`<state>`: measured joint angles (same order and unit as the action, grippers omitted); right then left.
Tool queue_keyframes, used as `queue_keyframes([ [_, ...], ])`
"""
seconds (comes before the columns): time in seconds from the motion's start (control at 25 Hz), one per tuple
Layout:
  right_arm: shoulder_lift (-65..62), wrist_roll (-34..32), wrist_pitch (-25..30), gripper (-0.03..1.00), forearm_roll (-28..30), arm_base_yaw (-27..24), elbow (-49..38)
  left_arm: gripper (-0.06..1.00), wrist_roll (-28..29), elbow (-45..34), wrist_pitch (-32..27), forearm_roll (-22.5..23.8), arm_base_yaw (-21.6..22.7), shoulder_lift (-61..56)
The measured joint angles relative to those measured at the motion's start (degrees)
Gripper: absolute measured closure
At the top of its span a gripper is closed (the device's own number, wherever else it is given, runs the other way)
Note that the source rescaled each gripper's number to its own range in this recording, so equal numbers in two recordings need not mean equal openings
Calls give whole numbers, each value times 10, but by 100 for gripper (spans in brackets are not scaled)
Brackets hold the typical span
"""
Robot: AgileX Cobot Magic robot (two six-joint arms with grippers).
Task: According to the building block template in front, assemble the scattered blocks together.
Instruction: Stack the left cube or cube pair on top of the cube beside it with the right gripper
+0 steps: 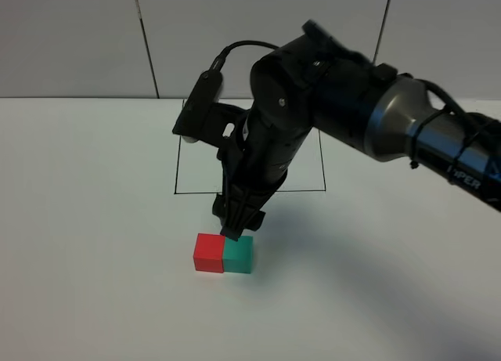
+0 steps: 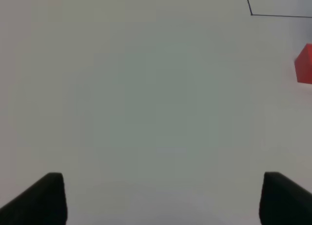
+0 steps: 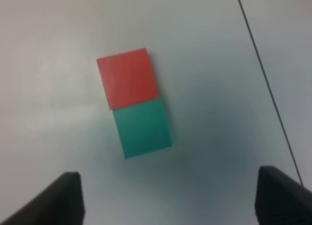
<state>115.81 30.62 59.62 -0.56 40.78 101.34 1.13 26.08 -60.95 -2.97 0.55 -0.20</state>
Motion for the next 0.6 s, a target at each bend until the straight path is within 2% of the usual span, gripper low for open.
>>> queue_keyframes([
  [0.32,59,15,-33,8,13,31,17,4,0,0,0,0,0,0],
  [0.6,126,17,5,8,13,38,94,4,0,0,0,0,0,0],
])
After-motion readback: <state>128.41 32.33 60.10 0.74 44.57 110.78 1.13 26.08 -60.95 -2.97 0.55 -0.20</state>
